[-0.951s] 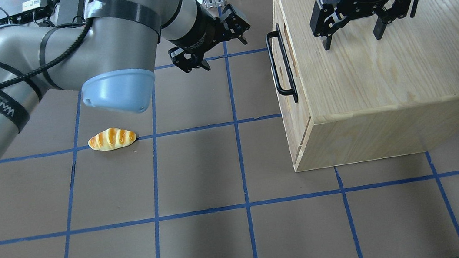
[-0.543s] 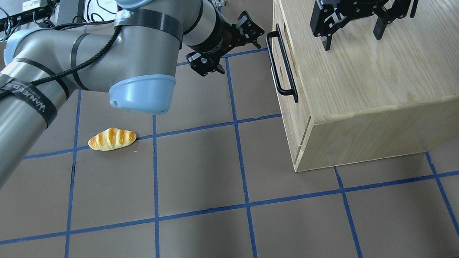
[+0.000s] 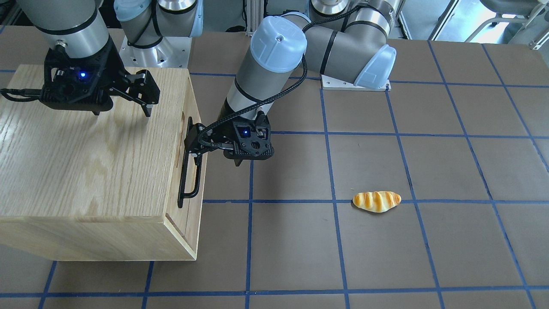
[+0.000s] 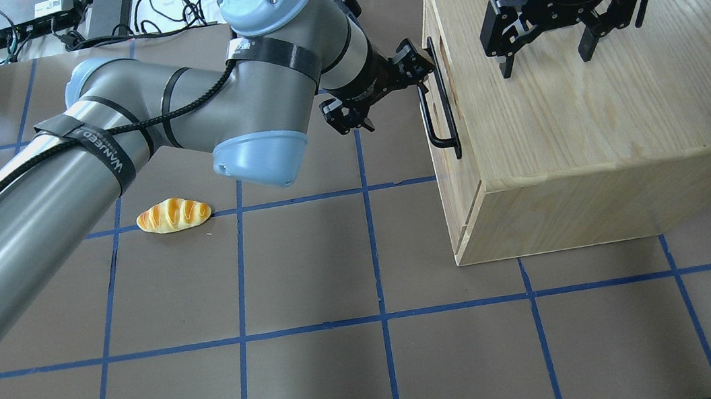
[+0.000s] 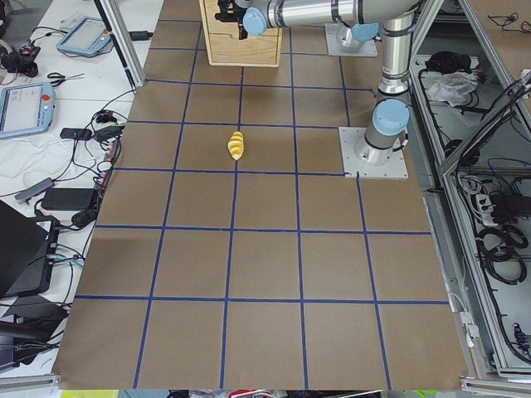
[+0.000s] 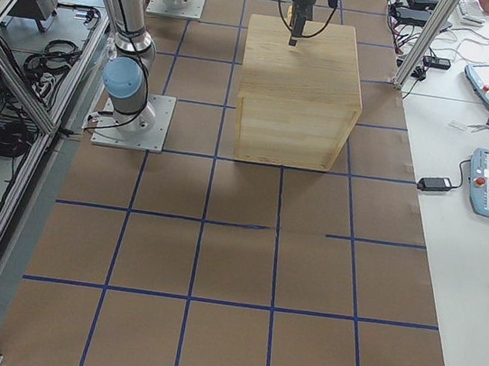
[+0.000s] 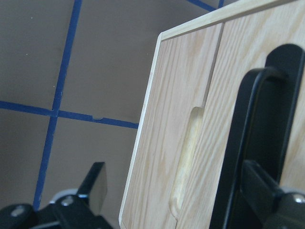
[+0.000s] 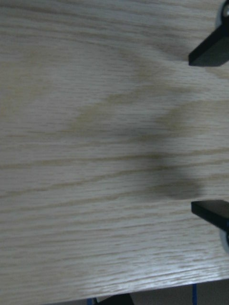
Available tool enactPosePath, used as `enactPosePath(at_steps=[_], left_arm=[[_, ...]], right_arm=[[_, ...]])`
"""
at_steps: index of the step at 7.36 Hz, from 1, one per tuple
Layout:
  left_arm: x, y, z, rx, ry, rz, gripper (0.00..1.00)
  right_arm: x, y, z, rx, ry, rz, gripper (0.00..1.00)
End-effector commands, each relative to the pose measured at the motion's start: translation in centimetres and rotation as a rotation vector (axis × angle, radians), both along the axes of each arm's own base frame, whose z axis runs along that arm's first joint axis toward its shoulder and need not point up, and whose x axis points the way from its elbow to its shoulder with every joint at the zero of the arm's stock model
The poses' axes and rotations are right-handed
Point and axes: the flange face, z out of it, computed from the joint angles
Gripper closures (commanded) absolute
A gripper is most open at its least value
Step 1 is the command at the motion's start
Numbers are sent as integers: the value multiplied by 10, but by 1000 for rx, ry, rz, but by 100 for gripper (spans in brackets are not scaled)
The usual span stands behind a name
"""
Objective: Open upper drawer
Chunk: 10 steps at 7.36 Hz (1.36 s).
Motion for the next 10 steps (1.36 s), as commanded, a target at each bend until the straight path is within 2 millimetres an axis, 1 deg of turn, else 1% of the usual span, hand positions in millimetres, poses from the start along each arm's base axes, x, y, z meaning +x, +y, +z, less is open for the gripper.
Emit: enactPosePath(at_steps=[1, 2, 3, 6, 10], left_arm=[[-3, 1, 0, -2, 2, -6, 0], [-3, 2, 5, -4, 3, -9, 0], [-3, 2, 5, -4, 3, -9, 0], [-3, 1, -6, 9, -6, -17, 0], [-1, 3, -6, 0, -18, -41, 0]], right_arm=[[0, 0, 0, -1, 0, 1, 0], [0, 0, 0, -1, 0, -1, 0], [0, 0, 0, -1, 0, -1, 0], [0, 0, 0, 1, 0, 1, 0], [0, 0, 0, -1, 0, -1, 0]])
